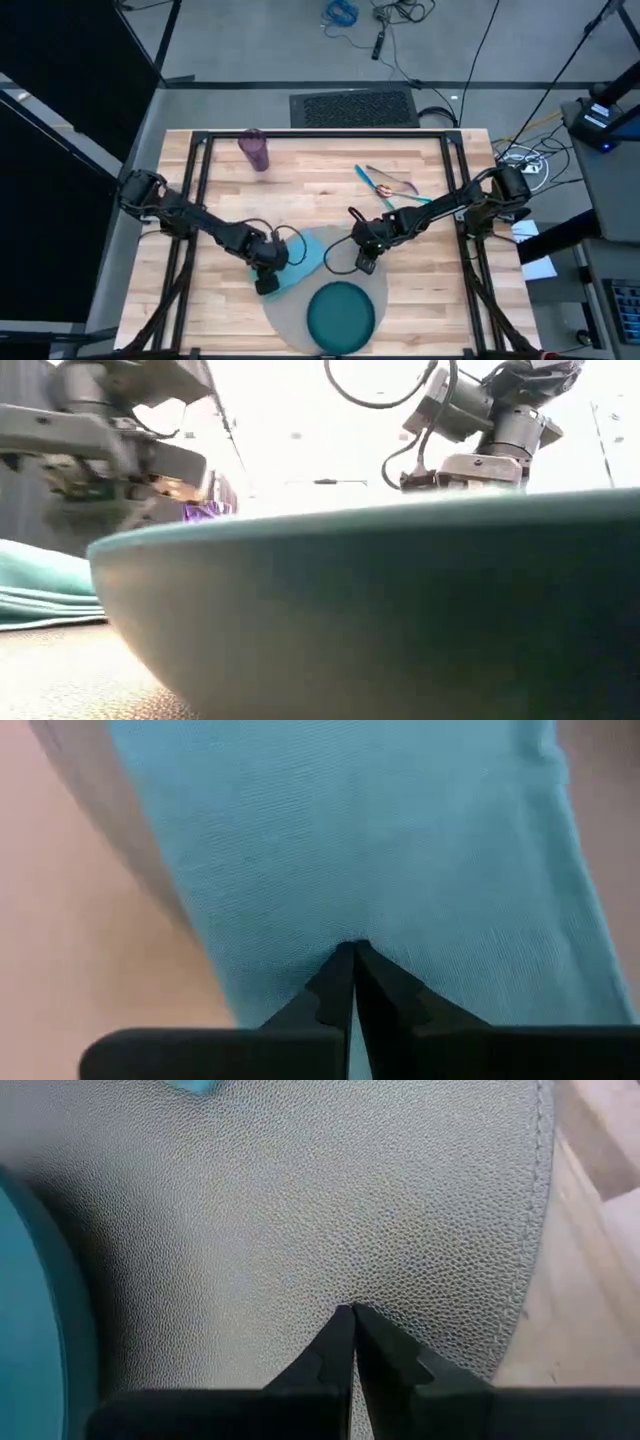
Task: Set table place
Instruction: Move the blue table napkin to the left of the placemat, then adjust the green plate on the brown placemat
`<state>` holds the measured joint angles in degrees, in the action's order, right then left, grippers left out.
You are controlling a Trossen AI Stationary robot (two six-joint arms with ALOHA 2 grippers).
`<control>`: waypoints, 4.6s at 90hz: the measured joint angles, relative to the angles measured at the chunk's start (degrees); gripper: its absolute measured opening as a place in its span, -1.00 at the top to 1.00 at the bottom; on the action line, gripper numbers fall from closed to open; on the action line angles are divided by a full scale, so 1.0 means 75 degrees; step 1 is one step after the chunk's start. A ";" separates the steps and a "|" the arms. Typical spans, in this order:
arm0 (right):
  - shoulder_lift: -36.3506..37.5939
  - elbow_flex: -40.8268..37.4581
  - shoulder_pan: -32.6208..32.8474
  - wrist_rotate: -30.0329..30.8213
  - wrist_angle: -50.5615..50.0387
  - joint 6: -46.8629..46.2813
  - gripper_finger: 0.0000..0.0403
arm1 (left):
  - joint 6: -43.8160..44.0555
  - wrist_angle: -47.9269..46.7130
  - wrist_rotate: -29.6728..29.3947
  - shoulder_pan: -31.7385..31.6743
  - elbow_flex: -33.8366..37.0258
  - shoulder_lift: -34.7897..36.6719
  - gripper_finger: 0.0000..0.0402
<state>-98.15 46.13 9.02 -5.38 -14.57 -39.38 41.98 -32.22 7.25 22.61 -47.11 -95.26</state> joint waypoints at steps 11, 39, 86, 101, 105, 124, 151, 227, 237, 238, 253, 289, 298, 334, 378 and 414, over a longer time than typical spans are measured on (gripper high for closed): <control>0.0003 0.0005 -0.0004 0.0142 -0.0188 0.0114 1.00 | 0.0837 -0.0372 0.0127 0.0379 0.0059 0.0244 1.00; 0.0017 0.0003 -0.0167 0.0485 -0.0387 0.0302 1.00 | 0.3100 -0.0286 0.0548 0.1659 0.0090 0.0597 1.00; -0.0024 0.0423 -0.0265 0.0436 -0.0626 0.1140 1.00 | 0.3361 -0.2035 -0.2795 0.1765 -0.1716 0.0588 1.00; -0.0026 0.0441 -0.0265 0.0387 -0.0638 0.1432 1.00 | 0.2380 -0.1156 -0.2784 0.1310 -0.1487 0.0146 1.00; -0.0026 0.0443 -0.0262 0.0387 -0.0658 0.1520 1.00 | 0.2234 -0.1082 -0.2601 0.1224 -0.1487 0.0022 1.00; -0.0023 0.0458 -0.0259 0.0331 -0.0722 0.1757 1.00 | 0.1975 -0.0782 -0.1951 0.0979 -0.1481 -0.0559 1.00; -0.0020 0.0458 -0.0248 0.0312 -0.0740 0.1977 1.00 | 0.2681 -0.1334 -0.2015 0.0764 -0.1528 -0.0934 1.00; -0.0009 0.0458 -0.0242 0.0274 -0.0849 0.2149 1.00 | 0.4086 -0.4600 -0.3261 0.0787 -0.2534 -0.0612 1.00; -0.0013 0.0458 -0.0227 0.0273 -0.0914 0.2147 1.00 | 0.4162 -0.4969 -0.2835 0.1024 -0.2549 -0.0501 1.00; -0.0012 0.0458 -0.0222 0.0275 -0.0915 0.2146 1.00 | 0.4166 -0.5003 -0.2757 0.1070 -0.2548 -0.0502 1.00; -0.0012 0.0458 -0.0195 0.0308 -0.0926 0.2188 1.00 | 0.4884 -0.5390 -0.1653 0.1699 -0.2548 -0.0502 1.00; -0.0012 0.0458 -0.0192 0.0293 -0.0911 0.2405 1.00 | 0.7085 -0.4192 -0.0831 0.2948 -0.2548 -0.0654 1.00; -0.0012 0.0458 -0.0169 0.0292 -0.0909 0.2405 1.00 | 0.7274 -0.3836 -0.0766 0.3119 -0.2548 -0.0938 1.00; -0.0012 0.0458 0.0035 0.0276 -0.0967 0.2278 1.00 | 0.7343 -0.2712 -0.0755 0.3135 -0.2559 -0.1514 1.00; -0.0009 0.0460 0.0061 0.0244 -0.1095 0.2169 1.00 | 0.7292 -0.1373 -0.1480 0.3133 -0.2811 -0.1557 1.00; -0.0012 0.0458 0.0052 0.0108 -0.1117 0.2054 1.00 | 0.6270 -0.4545 -0.1799 0.2812 -0.3950 -0.1540 1.00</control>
<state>-98.24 49.56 9.41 -4.57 -22.95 -23.97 89.00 -66.31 -6.24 43.70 -76.74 -106.80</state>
